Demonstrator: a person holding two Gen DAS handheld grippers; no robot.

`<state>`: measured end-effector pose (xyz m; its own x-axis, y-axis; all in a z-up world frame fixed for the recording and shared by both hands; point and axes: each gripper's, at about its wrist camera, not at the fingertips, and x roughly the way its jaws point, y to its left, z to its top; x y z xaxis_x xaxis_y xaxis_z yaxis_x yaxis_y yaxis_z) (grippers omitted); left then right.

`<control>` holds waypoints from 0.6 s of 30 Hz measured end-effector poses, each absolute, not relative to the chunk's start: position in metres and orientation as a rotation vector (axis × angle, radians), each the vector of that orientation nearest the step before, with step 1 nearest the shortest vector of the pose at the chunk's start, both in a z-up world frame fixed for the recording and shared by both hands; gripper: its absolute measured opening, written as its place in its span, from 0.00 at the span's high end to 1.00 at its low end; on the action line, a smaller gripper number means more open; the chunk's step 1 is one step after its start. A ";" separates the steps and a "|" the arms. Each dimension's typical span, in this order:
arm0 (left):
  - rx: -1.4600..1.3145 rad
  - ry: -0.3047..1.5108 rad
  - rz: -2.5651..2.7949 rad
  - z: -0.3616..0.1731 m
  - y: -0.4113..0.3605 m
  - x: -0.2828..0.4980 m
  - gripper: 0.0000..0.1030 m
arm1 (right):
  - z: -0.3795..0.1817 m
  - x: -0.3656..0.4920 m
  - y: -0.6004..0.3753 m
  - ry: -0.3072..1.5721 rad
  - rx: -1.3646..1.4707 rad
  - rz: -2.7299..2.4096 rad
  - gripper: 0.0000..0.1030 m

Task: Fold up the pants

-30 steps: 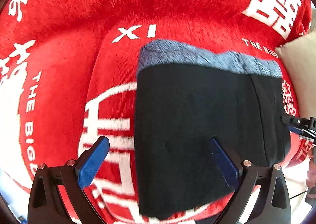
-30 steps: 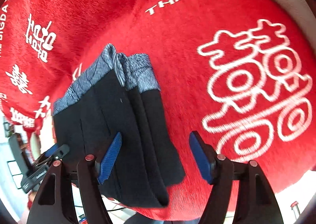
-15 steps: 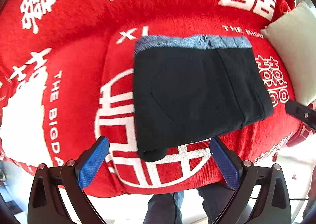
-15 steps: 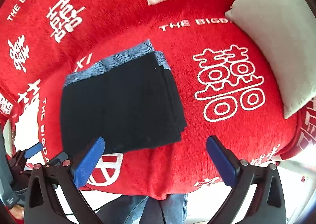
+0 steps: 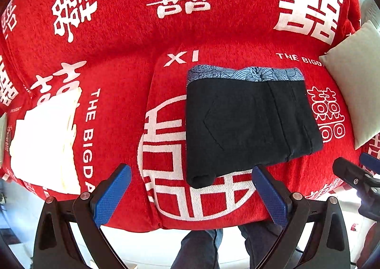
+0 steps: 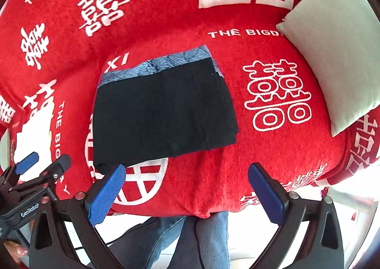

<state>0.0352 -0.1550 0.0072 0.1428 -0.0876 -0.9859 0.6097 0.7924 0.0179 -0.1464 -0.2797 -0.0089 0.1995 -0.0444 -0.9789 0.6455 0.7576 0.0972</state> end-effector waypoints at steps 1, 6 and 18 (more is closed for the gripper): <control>0.471 1.346 -0.532 0.008 -0.155 0.035 0.01 | -0.006 -0.146 -0.278 1.288 0.552 -0.514 0.00; 0.468 1.363 -0.529 0.010 -0.154 0.033 0.01 | -0.001 -0.143 -0.275 1.293 0.542 -0.511 0.00; 0.488 1.359 -0.535 0.015 -0.155 0.029 0.01 | 0.002 -0.138 -0.273 1.289 0.543 -0.499 0.00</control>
